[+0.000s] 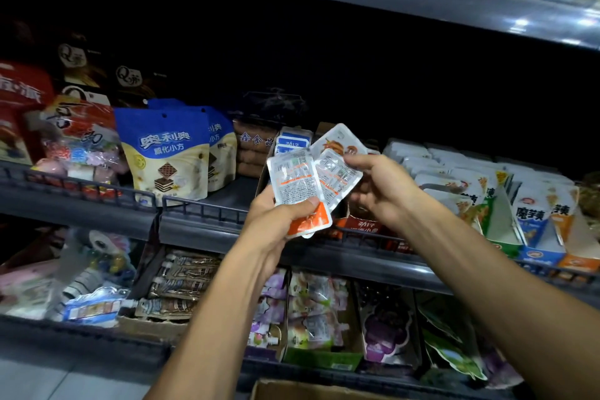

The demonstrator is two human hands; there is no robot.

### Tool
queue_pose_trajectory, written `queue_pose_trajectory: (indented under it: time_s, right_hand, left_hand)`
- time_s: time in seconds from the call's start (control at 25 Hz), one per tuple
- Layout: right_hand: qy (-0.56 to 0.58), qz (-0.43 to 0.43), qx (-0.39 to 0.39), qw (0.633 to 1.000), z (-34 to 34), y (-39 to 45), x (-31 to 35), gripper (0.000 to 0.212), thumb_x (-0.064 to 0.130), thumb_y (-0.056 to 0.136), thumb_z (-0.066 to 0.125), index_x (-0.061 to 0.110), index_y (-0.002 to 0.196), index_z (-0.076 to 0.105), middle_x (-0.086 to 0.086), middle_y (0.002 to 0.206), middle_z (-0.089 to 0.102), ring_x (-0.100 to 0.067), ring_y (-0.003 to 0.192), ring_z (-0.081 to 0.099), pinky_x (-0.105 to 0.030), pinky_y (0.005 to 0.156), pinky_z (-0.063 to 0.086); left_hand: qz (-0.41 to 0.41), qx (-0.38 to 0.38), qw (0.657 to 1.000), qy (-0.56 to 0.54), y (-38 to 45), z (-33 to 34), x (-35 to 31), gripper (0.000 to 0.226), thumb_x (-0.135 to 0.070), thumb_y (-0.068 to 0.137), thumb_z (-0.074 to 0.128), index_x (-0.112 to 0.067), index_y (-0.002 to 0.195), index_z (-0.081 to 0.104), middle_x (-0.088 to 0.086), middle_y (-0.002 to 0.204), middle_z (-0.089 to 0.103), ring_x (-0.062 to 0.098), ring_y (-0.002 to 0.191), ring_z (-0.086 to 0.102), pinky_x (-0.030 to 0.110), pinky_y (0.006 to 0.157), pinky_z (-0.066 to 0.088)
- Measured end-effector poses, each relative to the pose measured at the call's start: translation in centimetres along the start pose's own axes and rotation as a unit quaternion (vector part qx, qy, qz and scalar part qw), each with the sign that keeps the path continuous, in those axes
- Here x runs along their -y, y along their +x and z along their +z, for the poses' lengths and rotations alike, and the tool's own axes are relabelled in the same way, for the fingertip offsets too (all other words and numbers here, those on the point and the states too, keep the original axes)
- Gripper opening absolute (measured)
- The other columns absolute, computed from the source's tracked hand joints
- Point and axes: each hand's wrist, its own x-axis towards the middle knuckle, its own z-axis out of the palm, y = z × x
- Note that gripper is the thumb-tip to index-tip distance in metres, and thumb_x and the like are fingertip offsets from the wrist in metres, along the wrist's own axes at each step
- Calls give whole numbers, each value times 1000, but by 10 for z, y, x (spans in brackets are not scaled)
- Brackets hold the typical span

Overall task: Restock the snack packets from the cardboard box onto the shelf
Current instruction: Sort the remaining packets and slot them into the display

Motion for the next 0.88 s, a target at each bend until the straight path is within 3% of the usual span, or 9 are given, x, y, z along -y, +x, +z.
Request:
queue_pose_trajectory:
  time_s: [0.12, 0.2, 0.28, 0.36, 0.48, 0.56, 0.68, 0.76, 0.88]
  right_hand:
    - [8, -59, -17, 998, -3, 1, 12, 20, 4, 82, 62, 6, 101, 60, -12, 86, 68, -19, 61, 65, -25, 46, 50]
    - [-91, -116, -21, 989, -7, -1, 24, 35, -7, 76, 64, 9, 105, 53, -13, 88, 66, -22, 61, 66, -29, 48, 57]
    - [-221, -126, 34, 966, -14, -6, 35, 49, -11, 74, 67, 16, 112, 52, -10, 97, 63, -24, 70, 69, -35, 54, 60]
    - [-350, -116, 91, 925, -23, -8, 43, 37, 0, 77, 73, 16, 108, 59, -8, 100, 66, -24, 83, 70, -33, 66, 61]
    - [-430, -134, 93, 888, -31, -12, 53, 24, 31, 84, 72, 14, 100, 69, -5, 96, 73, -25, 92, 69, -33, 79, 56]
    - [-444, -161, 129, 872, -31, -10, 57, 17, 19, 85, 71, 15, 101, 69, -5, 93, 73, -25, 90, 70, -33, 75, 58]
    - [-496, -133, 211, 832, -27, -3, 61, 52, -5, 79, 65, 24, 122, 56, 0, 89, 71, -16, 82, 69, -31, 68, 57]
    - [-537, -104, 226, 806, -33, 4, 64, 41, 1, 84, 65, 23, 119, 61, -1, 96, 71, -16, 86, 70, -33, 73, 59]
    - [-493, -162, 160, 840, -47, 12, 70, 13, 9, 87, 67, 17, 97, 67, -4, 92, 71, -18, 81, 67, -25, 65, 54]
  left_hand:
    - [22, -17, 1000, 1, 0, 1, -2, 37, 3, 82, 71, -22, 109, 68, -3, 101, 77, 16, 91, 73, 30, 69, 58]
    - [34, -22, 999, 2, -1, 0, -3, 39, 4, 82, 71, -24, 110, 67, -4, 101, 77, 16, 93, 73, 31, 72, 57]
    - [48, -28, 998, 9, -1, 0, -2, 42, 4, 82, 71, -24, 113, 66, -4, 104, 76, 16, 94, 72, 27, 67, 56]
    - [60, -39, 997, 2, -2, 0, -4, 44, 4, 82, 70, -25, 114, 66, -5, 104, 76, 15, 93, 72, 24, 62, 55]
    - [64, -20, 997, 24, -1, -4, -7, 44, 3, 81, 70, -28, 112, 66, -5, 104, 76, 18, 96, 72, 35, 74, 57]
    - [60, 12, 995, 75, -1, -3, -7, 45, 4, 81, 71, -30, 110, 66, -5, 103, 76, 20, 99, 72, 41, 82, 56]
    - [52, 53, 990, 119, -2, 1, -5, 48, 6, 80, 72, -30, 111, 65, -5, 105, 76, 15, 101, 71, 38, 86, 57]
    - [48, 54, 992, 104, -3, 3, -5, 46, 7, 80, 72, -28, 110, 65, -4, 105, 76, 15, 97, 72, 36, 82, 58]
    - [52, 14, 996, 64, -1, 2, -5, 42, 6, 81, 70, -25, 109, 66, -2, 104, 77, 15, 92, 73, 31, 73, 56]
